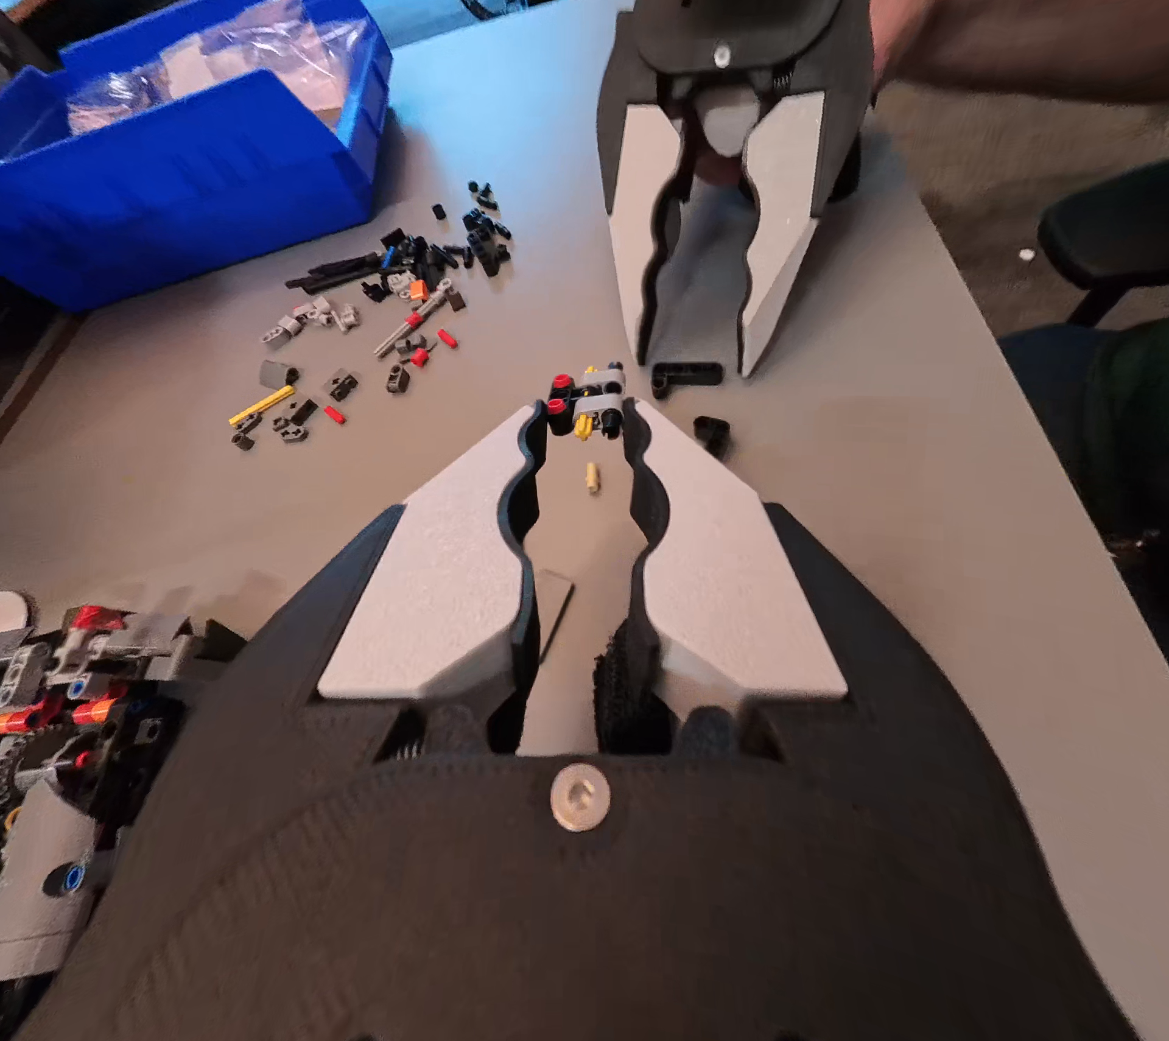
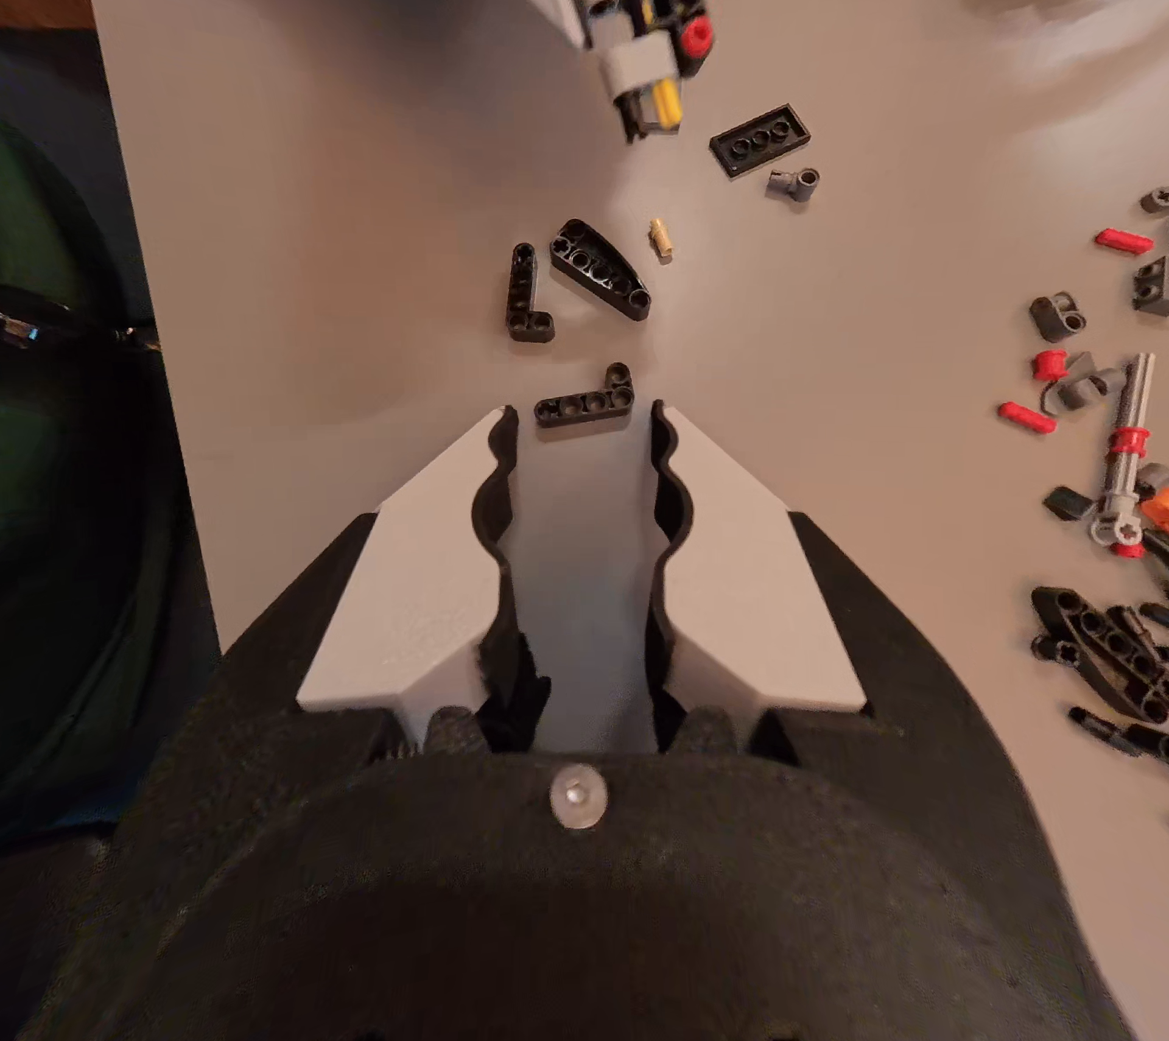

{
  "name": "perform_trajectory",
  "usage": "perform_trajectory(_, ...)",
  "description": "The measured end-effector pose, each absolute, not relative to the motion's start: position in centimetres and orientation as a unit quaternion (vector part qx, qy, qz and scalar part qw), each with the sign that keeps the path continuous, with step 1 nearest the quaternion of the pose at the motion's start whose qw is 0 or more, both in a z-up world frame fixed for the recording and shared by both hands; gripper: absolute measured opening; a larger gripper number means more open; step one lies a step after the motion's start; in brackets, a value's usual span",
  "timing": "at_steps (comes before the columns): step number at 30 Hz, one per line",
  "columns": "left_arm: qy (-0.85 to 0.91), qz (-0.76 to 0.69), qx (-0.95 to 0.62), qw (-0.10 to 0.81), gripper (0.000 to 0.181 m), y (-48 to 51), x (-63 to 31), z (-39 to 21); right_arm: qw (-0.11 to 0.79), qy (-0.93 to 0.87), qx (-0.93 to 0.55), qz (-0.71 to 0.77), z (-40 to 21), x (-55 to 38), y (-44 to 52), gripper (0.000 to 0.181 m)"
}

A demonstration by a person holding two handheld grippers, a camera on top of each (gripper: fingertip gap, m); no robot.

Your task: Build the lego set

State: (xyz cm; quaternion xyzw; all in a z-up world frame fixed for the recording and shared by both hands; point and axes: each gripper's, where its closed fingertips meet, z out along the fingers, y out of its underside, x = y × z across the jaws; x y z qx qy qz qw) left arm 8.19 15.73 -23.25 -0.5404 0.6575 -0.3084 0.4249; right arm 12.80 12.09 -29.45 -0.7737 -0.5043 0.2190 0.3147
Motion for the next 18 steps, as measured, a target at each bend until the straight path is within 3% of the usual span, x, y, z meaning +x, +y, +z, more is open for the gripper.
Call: perform_trajectory(18,0.77,-0.211,-0.504,0.33,0.022,12.7,11.6,-26.9,0.362,-0.461,-0.772,0.245,-28.5,15.1,11.5,0.036)
